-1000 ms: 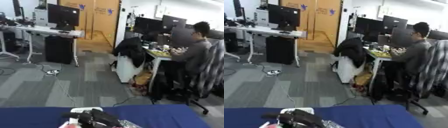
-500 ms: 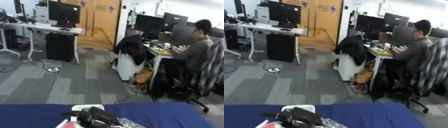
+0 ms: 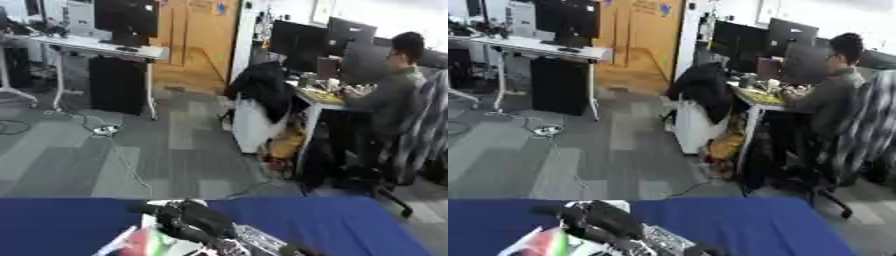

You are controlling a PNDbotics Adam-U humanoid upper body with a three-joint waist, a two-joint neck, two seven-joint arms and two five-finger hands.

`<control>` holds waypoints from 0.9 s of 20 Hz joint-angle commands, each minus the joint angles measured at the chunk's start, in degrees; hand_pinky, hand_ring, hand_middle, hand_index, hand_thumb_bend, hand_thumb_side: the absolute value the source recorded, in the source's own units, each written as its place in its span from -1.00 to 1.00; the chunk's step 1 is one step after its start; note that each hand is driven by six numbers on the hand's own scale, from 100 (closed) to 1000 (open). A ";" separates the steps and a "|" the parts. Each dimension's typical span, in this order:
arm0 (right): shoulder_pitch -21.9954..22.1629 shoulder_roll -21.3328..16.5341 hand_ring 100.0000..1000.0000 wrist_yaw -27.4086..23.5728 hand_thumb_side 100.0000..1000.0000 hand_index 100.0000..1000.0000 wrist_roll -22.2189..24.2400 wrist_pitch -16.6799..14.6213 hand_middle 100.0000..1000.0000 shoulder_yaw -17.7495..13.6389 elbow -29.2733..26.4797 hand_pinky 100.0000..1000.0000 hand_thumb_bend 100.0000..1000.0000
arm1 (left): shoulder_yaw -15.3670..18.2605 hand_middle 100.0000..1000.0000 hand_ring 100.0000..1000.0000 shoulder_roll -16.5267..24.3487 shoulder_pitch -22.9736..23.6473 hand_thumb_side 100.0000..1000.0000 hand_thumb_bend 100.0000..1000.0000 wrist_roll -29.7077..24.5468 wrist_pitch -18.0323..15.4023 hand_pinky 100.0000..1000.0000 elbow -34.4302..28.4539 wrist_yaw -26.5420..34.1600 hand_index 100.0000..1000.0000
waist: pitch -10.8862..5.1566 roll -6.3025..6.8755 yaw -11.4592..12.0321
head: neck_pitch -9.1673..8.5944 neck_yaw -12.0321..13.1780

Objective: Pick up objects on the table and place them in the box.

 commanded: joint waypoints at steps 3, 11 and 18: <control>-0.60 -1.85 -1.00 1.43 0.10 1.00 -1.33 1.19 -1.00 -1.61 0.59 -1.00 -0.47 | 0.44 0.51 0.16 0.26 -1.17 0.99 -0.80 -0.36 0.24 0.07 0.26 -0.76 0.65 | -0.34 0.25 -0.24 | 5.32 1.73; -0.55 -2.09 -1.00 3.37 0.14 1.00 -2.34 2.02 -1.00 -2.70 3.01 -1.00 -0.41 | 0.64 0.52 0.16 0.40 -1.15 0.99 -0.80 -0.65 0.13 0.07 0.24 -0.73 0.65 | 0.08 0.36 -0.47 | 5.92 0.72; 0.85 -2.41 -0.53 3.67 1.00 1.00 -4.68 1.93 -0.25 -3.12 4.28 -1.00 -0.23 | 0.77 0.52 0.16 0.97 -0.68 0.99 -0.80 -1.02 -0.34 0.06 0.44 -0.75 0.65 | 0.15 0.83 -1.21 | 5.11 0.85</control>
